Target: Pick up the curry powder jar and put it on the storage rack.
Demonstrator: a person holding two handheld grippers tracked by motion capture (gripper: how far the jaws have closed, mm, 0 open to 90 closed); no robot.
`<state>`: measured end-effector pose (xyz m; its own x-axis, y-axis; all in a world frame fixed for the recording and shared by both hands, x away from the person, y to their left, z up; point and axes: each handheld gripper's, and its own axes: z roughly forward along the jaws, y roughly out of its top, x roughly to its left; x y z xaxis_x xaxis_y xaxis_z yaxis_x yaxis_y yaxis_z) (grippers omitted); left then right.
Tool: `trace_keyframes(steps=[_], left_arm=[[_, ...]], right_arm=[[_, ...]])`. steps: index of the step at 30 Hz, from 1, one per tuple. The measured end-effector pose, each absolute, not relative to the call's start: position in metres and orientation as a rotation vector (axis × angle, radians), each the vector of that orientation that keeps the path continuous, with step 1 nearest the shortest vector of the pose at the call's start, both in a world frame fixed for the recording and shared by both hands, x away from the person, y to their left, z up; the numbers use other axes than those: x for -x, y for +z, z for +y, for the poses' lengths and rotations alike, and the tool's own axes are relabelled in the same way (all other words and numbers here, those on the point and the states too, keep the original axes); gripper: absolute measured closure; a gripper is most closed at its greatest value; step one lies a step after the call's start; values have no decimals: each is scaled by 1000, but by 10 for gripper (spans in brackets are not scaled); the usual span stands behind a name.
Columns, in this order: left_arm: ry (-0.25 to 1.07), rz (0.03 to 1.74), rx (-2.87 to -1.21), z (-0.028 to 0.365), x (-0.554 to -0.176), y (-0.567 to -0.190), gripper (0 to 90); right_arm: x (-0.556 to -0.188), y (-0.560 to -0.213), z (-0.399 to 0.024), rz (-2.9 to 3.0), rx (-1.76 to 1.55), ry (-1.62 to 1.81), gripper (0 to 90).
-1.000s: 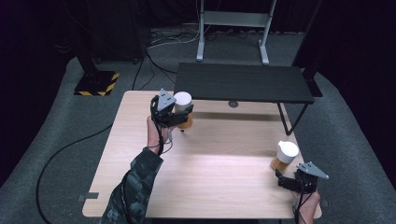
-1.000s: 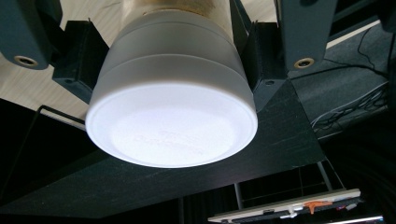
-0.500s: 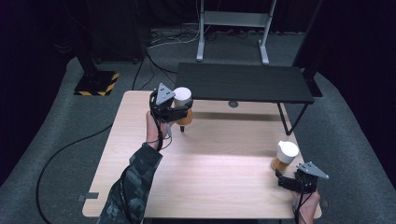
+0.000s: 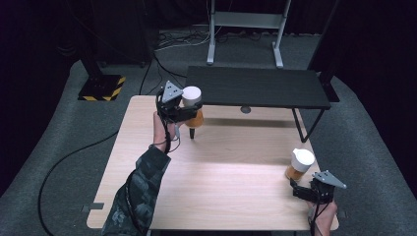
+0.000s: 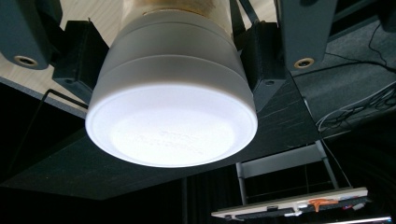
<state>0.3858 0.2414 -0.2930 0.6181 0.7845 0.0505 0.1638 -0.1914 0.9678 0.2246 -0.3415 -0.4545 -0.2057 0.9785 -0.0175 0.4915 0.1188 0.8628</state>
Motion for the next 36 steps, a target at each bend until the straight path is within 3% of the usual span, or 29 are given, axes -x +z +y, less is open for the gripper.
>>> trace_keyframes(steps=[36], left_arm=[[707,762,-1679,242,-390,-260,333]], right_arm=[[-224,-455,-342,1774,-1430,1006,0]])
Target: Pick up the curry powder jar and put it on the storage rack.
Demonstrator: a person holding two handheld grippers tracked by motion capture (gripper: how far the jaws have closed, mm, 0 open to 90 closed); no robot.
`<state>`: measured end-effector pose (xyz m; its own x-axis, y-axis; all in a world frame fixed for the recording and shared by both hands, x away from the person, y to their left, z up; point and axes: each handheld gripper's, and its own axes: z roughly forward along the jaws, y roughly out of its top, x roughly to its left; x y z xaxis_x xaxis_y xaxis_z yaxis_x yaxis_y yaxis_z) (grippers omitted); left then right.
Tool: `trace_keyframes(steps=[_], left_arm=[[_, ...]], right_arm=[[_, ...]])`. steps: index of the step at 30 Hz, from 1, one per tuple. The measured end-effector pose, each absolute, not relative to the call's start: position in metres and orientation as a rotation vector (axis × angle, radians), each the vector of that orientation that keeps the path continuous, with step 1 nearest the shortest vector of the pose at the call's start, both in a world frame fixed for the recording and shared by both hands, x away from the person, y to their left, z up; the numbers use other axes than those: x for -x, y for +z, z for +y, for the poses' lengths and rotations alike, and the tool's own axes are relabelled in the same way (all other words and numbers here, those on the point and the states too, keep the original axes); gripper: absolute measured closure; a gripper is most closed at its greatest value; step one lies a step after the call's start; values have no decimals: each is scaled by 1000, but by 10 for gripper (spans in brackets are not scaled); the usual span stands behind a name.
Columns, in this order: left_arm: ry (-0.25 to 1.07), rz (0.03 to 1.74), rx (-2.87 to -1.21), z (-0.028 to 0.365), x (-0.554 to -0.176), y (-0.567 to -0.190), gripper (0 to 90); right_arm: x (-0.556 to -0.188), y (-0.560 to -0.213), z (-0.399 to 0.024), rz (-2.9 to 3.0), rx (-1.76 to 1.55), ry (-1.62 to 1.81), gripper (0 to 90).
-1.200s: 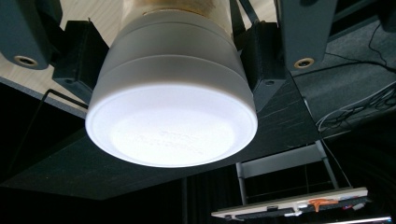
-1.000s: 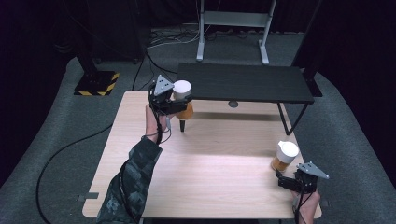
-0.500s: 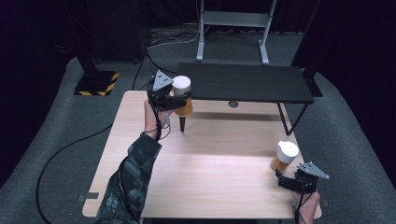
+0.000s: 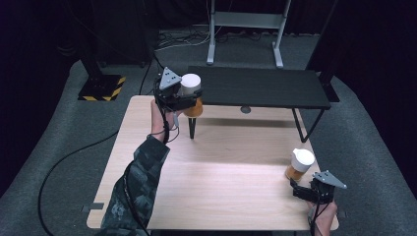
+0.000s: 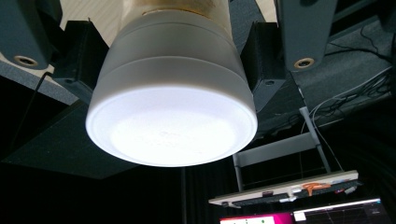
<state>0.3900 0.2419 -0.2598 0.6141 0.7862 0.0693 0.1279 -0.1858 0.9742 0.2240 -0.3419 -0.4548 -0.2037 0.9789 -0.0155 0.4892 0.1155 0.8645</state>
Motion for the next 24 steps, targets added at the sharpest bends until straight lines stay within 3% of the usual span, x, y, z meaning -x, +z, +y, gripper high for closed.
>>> trace_keyframes(steps=[24], left_arm=[[730,731,-1667,238,-392,-238,333]], right_arm=[[-224,-455,-342,1773,-1430,1007,0]])
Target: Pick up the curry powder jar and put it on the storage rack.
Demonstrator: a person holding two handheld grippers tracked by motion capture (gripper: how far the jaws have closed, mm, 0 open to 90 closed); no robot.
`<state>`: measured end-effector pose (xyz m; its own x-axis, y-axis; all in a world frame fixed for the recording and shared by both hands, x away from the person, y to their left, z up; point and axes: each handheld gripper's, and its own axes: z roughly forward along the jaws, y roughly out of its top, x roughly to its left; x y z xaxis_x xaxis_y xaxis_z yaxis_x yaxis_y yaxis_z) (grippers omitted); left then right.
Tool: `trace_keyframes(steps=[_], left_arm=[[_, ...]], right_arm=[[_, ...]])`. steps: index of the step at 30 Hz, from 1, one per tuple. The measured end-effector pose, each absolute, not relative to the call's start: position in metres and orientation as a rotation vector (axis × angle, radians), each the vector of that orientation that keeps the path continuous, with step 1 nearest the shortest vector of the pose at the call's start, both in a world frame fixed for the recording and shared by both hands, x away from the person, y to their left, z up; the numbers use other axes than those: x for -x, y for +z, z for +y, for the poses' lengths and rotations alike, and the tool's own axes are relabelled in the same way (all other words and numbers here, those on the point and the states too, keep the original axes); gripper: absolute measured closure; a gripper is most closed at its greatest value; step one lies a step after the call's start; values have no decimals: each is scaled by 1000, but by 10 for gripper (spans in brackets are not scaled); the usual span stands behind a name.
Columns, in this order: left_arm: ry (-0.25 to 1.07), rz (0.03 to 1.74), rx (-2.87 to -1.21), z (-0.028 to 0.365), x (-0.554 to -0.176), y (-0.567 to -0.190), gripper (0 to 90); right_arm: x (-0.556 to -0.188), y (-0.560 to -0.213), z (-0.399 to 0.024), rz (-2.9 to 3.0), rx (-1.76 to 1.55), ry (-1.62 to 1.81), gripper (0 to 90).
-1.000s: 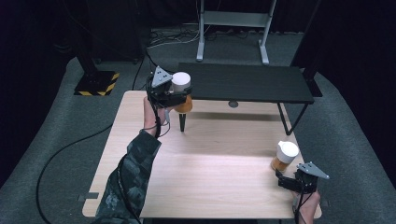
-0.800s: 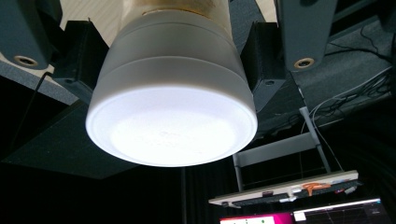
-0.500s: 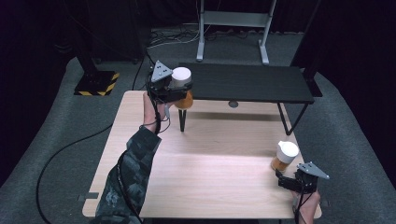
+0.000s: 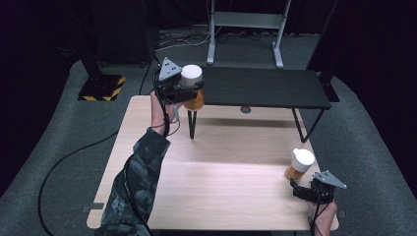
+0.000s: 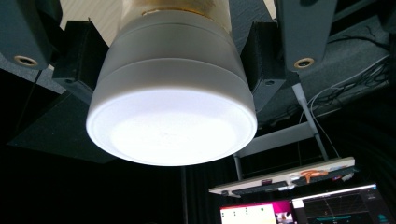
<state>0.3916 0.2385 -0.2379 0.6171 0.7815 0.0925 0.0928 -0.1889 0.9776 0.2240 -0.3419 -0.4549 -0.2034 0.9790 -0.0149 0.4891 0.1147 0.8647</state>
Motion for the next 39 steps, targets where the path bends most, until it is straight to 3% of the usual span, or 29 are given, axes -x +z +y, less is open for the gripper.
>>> trace_keyframes(steps=[17,39], left_arm=[[761,773,-1671,227,-413,-224,333],[716,842,-1684,228,-444,-235,332]], right_arm=[[-224,-455,-343,1775,-1428,1012,0],[-224,-455,-342,1780,-1422,1007,0]])
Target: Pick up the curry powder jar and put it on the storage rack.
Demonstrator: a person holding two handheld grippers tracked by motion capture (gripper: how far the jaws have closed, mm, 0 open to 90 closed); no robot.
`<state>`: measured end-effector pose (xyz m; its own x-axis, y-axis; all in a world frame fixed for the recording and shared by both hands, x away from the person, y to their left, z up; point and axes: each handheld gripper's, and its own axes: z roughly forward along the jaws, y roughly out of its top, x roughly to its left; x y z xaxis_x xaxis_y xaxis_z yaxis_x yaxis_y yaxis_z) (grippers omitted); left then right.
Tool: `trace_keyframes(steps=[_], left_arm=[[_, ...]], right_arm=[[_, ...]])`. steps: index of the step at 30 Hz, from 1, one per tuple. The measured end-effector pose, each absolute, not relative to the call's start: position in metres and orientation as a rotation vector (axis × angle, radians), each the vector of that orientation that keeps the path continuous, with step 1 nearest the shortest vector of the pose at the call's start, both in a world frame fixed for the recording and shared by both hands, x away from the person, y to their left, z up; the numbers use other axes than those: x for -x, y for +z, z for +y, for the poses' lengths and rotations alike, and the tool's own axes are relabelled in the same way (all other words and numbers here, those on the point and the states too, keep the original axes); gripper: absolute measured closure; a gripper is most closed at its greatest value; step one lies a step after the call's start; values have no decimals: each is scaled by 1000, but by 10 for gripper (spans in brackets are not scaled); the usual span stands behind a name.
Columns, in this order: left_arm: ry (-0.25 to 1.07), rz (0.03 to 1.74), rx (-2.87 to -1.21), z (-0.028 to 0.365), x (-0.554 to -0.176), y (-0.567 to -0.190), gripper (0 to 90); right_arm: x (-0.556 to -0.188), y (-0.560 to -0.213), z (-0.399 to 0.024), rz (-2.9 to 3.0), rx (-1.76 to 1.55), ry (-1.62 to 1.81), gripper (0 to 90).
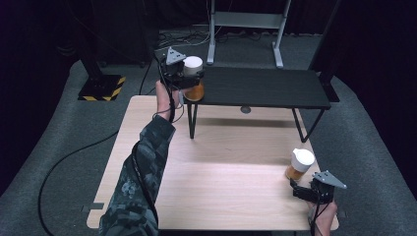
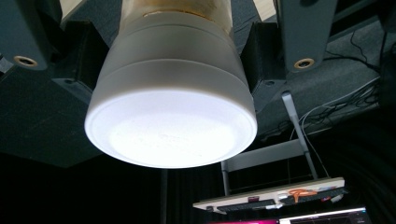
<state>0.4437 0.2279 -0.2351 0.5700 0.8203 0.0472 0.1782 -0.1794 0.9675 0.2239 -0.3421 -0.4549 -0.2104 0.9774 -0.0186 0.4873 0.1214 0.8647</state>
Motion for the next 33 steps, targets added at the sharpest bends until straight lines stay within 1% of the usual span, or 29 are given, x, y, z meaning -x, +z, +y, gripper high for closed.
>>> trace_keyframes(steps=[12,28,30,33], left_arm=[[729,837,-1695,227,-443,-234,331],[749,847,-1769,221,-444,-218,322],[763,852,-1795,217,-443,-213,298],[785,867,-1867,211,-443,-202,208]], right_arm=[[-224,-455,-342,1776,-1424,1011,0],[-223,-455,-342,1776,-1421,1011,0],[-223,-455,-342,1777,-1420,1010,0],[-223,-455,-342,1778,-1420,1011,0]])
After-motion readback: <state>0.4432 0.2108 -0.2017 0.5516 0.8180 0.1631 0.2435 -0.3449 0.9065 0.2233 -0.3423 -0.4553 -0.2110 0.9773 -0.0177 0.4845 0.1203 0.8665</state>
